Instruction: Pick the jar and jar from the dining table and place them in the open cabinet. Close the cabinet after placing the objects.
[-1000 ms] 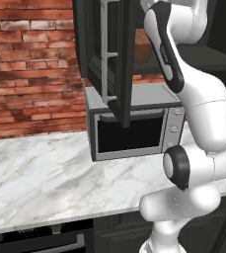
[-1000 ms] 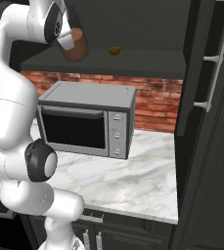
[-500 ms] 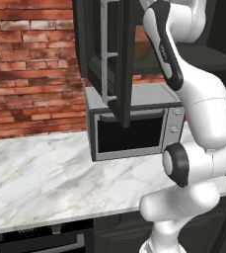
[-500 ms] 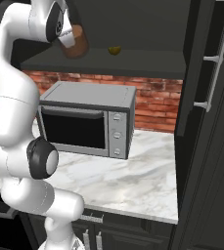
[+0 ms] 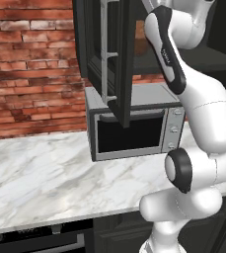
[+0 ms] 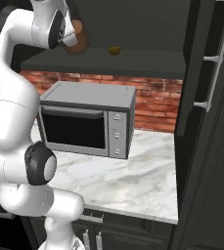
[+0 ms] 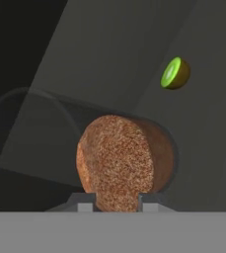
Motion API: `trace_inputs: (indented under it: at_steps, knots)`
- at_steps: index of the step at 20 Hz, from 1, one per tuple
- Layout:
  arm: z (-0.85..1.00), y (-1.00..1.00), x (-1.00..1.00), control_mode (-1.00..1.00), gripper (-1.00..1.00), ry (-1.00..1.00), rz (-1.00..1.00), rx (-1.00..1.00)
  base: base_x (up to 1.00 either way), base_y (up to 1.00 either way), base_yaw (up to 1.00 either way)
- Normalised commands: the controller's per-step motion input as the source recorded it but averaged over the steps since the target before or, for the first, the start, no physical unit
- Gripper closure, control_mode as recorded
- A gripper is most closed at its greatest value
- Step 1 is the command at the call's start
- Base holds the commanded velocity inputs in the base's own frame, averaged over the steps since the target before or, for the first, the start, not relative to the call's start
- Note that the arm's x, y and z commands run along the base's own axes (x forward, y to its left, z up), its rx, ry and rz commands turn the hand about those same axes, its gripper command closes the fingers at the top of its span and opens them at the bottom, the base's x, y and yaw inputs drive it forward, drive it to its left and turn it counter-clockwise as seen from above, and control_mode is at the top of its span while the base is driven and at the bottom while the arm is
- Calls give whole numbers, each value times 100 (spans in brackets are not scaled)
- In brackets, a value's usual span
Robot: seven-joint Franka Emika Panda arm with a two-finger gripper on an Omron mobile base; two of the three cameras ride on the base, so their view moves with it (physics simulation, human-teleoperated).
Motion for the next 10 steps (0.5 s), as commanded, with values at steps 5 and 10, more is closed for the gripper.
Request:
trace_inputs:
  at_steps: [5, 10]
  knots:
    - [1, 0, 7, -100, 100, 0, 4, 0, 0, 0, 0]
    - [11, 0, 0, -100, 100, 1, 3, 0, 0, 0, 0]
